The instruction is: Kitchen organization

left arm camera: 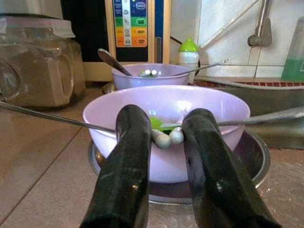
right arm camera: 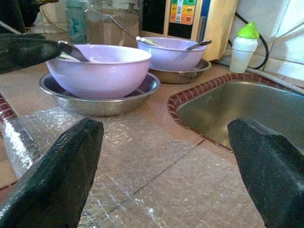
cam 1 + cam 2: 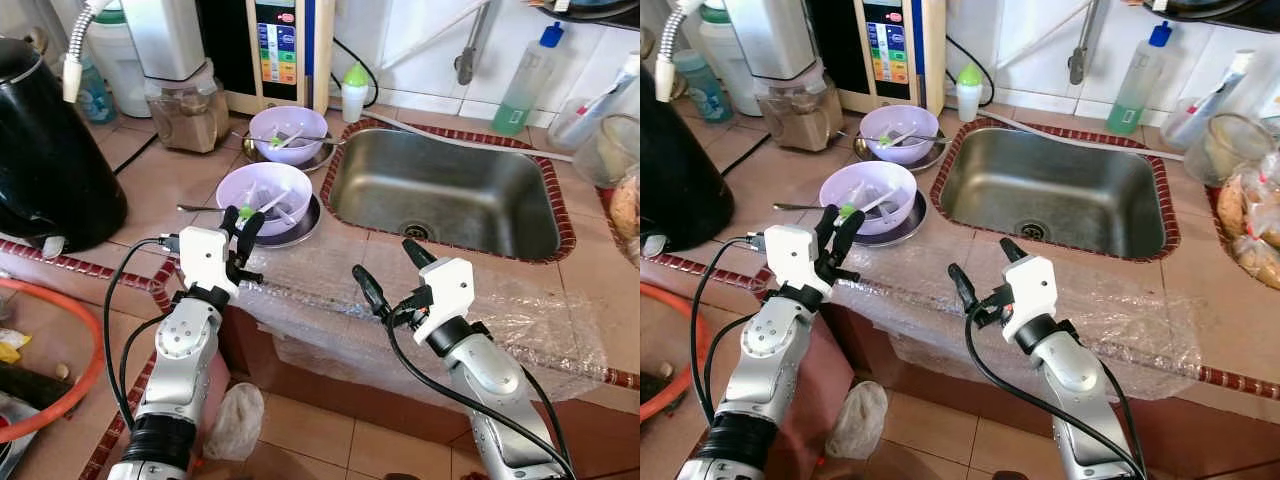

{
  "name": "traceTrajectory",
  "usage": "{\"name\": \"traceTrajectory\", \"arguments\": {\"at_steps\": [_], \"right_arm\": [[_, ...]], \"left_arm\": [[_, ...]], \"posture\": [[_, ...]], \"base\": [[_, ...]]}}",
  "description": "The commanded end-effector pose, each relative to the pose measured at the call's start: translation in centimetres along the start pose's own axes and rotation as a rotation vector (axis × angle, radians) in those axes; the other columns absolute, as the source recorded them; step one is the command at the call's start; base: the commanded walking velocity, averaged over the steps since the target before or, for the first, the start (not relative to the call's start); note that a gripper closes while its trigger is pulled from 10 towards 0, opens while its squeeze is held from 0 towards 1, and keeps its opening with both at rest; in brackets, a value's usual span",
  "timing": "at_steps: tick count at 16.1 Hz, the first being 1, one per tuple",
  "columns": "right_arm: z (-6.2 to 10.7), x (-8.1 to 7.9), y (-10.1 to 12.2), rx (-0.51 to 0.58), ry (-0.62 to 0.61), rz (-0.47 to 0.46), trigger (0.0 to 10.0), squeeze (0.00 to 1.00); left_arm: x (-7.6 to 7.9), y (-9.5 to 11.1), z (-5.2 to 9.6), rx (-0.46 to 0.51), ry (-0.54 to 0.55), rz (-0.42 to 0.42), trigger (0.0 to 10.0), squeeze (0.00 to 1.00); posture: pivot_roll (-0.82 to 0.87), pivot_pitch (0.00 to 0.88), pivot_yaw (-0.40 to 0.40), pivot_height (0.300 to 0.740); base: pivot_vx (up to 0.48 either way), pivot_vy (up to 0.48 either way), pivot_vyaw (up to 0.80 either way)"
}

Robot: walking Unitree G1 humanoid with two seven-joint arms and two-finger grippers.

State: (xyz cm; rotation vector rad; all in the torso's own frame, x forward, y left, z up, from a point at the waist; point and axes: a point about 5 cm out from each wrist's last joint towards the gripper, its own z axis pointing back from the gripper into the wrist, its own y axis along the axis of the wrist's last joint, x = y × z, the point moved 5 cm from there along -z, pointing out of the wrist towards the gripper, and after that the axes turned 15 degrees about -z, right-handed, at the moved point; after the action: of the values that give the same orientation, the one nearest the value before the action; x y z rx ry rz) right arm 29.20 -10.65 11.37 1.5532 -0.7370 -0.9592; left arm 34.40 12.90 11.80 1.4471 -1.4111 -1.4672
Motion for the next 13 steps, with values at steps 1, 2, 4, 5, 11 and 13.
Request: {"name": "traceTrajectory", "arguments": {"at_steps": [1, 2, 4, 5, 11, 13], "right_arm": [[-0.1, 0.4, -0.1, -0.009, -0.018, -0.014, 10.0, 0.00], [-0.2, 0.7, -0.3, -0.019, -0.032, -0.036, 10.0, 0.00], [-0.4, 0.7, -0.3, -0.023, -0.036, -0.054, 10.0, 0.00], [-0.5, 0.9, -0.3, -0.020, -0.046, -0.062, 10.0, 0.00], [-1.4, 2.6, 0.3, 0.010, -0.186, -0.024, 10.0, 0.00], [-2.0, 2.8, 0.3, 0.035, -0.223, -0.096, 10.0, 0.00]], "left_arm": [[-0.2, 0.0, -0.1, 0.001, -0.007, -0.012, 0.0, 0.00], [-0.2, 0.3, -0.1, 0.010, -0.004, -0.013, 0.0, 0.00], [-0.5, 0.7, 0.1, 0.026, 0.009, -0.019, 0.0, 0.00], [-0.8, 1.3, 0.1, 0.041, 0.021, -0.030, 0.0, 0.00], [-2.4, 4.5, 0.0, 0.134, 0.066, -0.069, 0.0, 0.00], [-3.6, 7.1, -0.8, 0.197, 0.101, -0.075, 0.0, 0.00]], "posture": [[-0.11, 0.000, 0.018, 0.740], [-0.11, 0.000, 0.020, 0.740], [-0.10, 0.000, 0.020, 0.740], [-0.10, 0.000, 0.019, 0.740], [-0.08, 0.000, 0.013, 0.740], [-0.06, 0.000, 0.018, 0.740]], "base": [[0.000, 0.000, 0.00], [0.000, 0.000, 0.00], [0.000, 0.000, 0.00], [0.000, 0.000, 0.00], [0.000, 0.000, 0.00], [0.000, 0.000, 0.00]]}}
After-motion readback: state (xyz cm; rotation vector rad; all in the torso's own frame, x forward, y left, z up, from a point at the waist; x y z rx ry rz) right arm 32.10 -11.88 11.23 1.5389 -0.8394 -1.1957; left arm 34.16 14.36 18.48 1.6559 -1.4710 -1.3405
